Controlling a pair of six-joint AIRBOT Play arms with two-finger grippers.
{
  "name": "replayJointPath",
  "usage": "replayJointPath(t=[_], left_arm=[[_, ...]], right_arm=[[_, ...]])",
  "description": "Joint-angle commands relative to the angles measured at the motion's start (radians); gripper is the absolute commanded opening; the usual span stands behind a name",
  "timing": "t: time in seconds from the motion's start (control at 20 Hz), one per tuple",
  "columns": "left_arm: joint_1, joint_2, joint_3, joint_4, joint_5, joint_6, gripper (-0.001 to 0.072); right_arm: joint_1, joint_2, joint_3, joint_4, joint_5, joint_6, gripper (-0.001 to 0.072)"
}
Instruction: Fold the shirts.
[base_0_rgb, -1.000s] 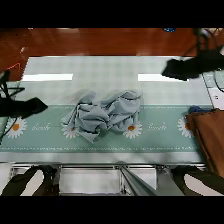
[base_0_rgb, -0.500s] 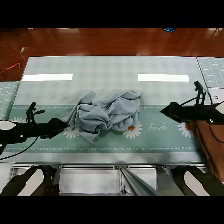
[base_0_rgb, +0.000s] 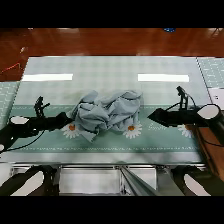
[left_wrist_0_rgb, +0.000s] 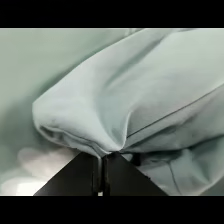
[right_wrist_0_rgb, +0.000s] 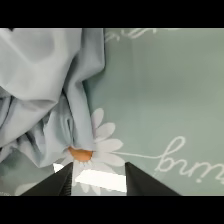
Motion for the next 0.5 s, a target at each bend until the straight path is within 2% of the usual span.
replayJointPath(t=[0.0,0.25,0.45], left_arm=[[-0.026,-0.024,0.067,-0.027,0.004,0.057,0.0019],[-0.026,-0.024,0.119,-0.028,-0.038,0.057,0.0019],[-0.026,-0.024,0.119,-0.028,-0.038,0.057,0.0019]], right_arm=[[0.072,-0.108,0.001,0.043,-0.057,0.017,0.0393],[0.078,-0.312,0.064,0.207,-0.084,-0.112,0.0393],[0.078,-0.432,0.135,0.244,-0.05,-0.127,0.0392]])
